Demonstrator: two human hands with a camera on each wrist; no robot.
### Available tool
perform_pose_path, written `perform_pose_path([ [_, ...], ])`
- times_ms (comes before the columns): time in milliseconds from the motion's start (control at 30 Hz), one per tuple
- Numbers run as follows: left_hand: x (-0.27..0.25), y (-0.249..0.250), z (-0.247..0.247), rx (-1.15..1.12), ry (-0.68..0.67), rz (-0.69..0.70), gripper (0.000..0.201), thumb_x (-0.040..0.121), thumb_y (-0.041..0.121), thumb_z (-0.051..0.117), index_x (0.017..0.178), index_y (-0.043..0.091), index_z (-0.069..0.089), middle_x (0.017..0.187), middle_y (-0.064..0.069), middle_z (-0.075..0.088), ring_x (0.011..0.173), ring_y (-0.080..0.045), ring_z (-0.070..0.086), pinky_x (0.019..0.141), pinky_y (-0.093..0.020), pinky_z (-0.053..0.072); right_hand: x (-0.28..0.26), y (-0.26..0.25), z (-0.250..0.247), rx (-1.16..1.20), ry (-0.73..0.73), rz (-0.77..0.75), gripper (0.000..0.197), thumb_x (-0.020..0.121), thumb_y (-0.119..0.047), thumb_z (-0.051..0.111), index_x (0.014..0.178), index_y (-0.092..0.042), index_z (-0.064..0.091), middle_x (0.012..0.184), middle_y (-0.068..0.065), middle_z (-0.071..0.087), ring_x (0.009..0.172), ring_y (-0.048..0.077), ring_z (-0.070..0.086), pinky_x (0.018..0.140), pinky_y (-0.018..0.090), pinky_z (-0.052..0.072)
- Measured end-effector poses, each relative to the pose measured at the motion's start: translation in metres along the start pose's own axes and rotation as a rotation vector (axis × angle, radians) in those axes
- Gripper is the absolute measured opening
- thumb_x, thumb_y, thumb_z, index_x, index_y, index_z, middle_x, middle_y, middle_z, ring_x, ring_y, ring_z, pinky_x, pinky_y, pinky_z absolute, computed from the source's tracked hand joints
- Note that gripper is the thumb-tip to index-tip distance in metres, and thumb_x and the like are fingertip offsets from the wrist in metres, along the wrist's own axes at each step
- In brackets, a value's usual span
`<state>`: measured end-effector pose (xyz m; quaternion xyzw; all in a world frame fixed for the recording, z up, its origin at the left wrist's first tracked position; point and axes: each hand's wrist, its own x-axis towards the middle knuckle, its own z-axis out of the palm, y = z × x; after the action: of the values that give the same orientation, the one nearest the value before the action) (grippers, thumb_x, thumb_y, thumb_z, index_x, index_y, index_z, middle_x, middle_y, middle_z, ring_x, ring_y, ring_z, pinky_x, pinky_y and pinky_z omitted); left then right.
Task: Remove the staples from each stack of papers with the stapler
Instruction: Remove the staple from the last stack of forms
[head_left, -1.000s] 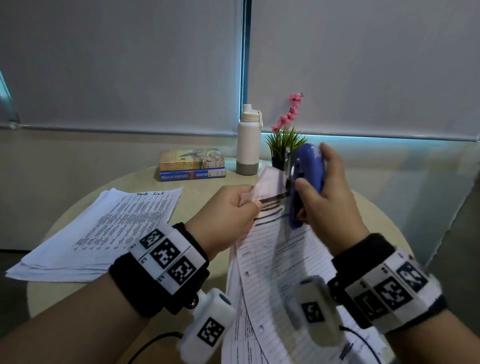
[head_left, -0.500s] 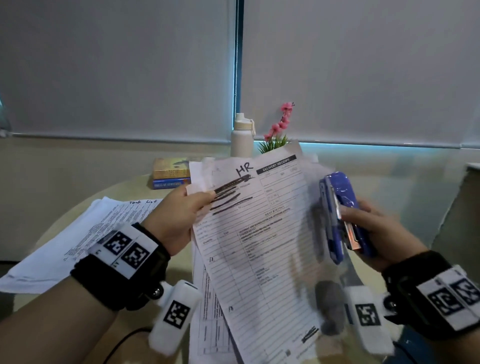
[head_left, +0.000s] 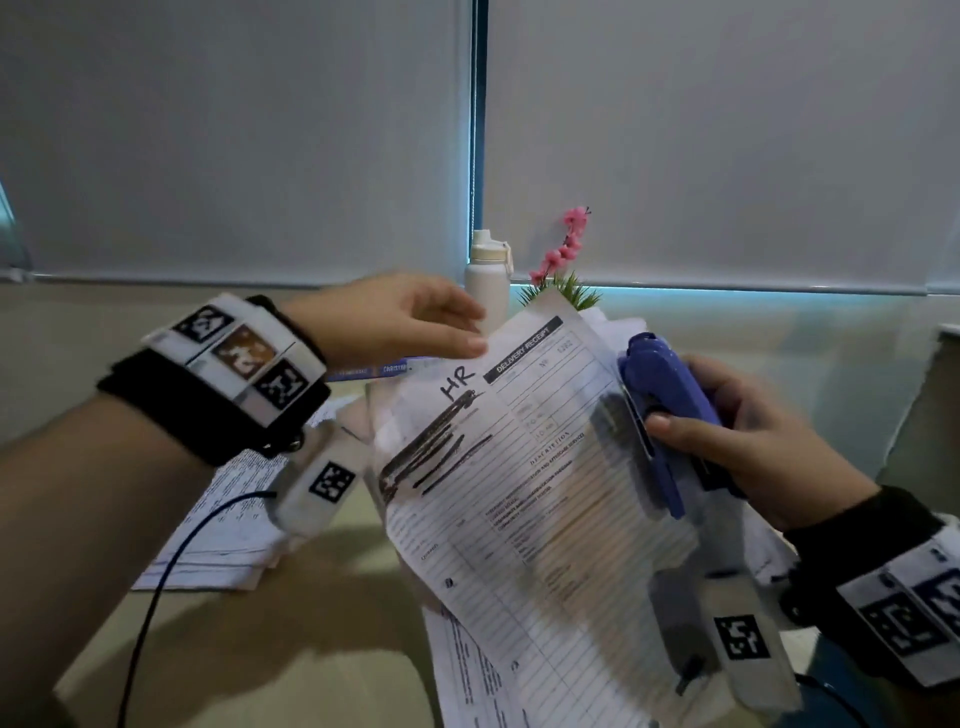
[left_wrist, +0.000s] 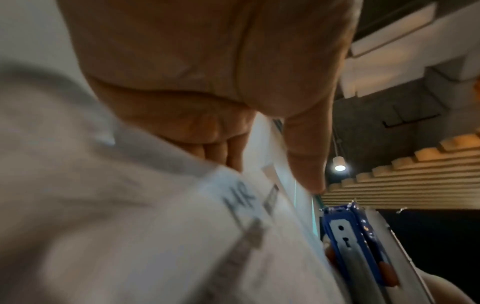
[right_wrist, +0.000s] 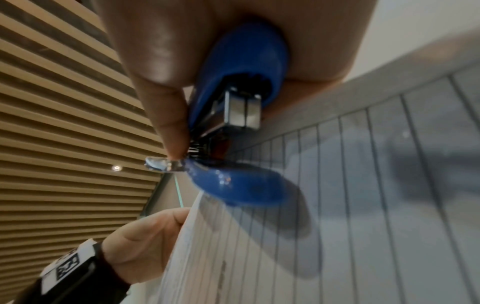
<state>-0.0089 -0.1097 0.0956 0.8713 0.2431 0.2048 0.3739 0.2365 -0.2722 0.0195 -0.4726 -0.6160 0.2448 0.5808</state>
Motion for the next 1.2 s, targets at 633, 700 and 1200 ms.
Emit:
perform_pose_path([
  [633,0.007,0.002,0.052,-0.247,-0.122,0.011,0.049,0.068,0.020,0.069,0.113,-0.002,0.064,0.105,-0.017,0.072,0.091,-0.026,0.071,0.086,-0.040,0.056,0.003,-0.012,0.031,-1.057,0.190,-0.320,0.054,0.075,-0.025,0.061,0.127,-0.014,0.054,0.144,0.013,0.043,0.134,0.036,0.037,0.100,0.063,0.035],
  [700,0.006,0.003,0.055,-0.235,-0.093,0.026,0.043,0.073,0.017,0.068,0.110,-0.002,0.065,0.102,-0.016,0.073,0.089,-0.023,0.071,0.086,-0.038,0.056,0.004,-0.014,0.034,-1.069,0.207,-0.331,0.052,0.078,-0.017,0.067,0.128,-0.011,0.053,0.145,0.014,0.041,0.136,0.037,0.035,0.102,0.064,0.034],
  [1200,0.001,0.008,0.075,-0.157,0.166,0.201,0.044,0.071,0.028,0.069,0.100,-0.006,0.065,0.096,-0.028,0.069,0.086,-0.032,0.066,0.086,-0.056,0.050,0.017,-0.016,0.034,-1.087,0.218,-0.427,0.052,0.082,-0.017,0.067,0.130,-0.011,0.051,0.148,0.009,0.038,0.141,0.027,0.026,0.112,0.057,0.019],
])
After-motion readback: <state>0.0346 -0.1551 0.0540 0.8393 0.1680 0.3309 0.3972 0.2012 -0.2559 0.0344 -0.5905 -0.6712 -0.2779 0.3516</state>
